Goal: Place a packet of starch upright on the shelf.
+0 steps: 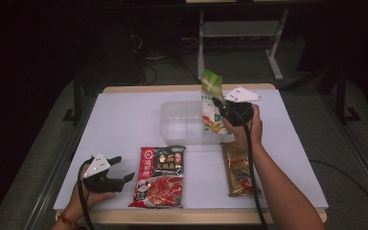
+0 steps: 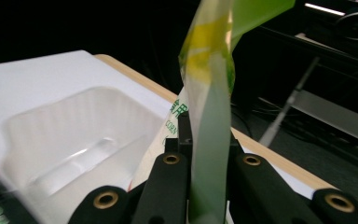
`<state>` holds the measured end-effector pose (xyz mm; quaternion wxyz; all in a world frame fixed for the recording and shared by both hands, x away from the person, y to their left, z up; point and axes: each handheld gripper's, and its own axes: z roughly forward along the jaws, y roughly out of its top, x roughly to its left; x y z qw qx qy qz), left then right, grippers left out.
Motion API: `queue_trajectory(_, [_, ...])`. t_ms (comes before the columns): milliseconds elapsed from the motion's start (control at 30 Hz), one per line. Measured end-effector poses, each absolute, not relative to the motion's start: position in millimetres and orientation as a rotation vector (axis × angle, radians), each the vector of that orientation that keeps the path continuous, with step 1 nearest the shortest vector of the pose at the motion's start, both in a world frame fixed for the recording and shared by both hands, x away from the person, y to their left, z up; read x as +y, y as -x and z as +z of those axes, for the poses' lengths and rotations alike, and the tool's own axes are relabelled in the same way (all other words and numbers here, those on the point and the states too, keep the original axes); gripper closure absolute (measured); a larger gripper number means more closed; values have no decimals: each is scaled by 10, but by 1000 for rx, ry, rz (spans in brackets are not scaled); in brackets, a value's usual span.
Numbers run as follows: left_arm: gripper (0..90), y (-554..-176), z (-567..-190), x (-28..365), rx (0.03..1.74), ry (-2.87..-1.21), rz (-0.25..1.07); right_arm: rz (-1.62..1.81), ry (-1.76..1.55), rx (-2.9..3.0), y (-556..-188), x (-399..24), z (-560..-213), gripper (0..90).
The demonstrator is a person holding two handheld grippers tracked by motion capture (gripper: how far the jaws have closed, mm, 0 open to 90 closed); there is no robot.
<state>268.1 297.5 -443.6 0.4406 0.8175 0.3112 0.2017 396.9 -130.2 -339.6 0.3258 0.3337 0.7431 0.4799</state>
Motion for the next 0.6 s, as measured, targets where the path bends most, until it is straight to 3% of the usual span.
queue_trajectory(600, [206, -2674, -4446, 2987, 766, -2032, 486, 1205, -955, 1922, -4251, -1158, -3698, 852])
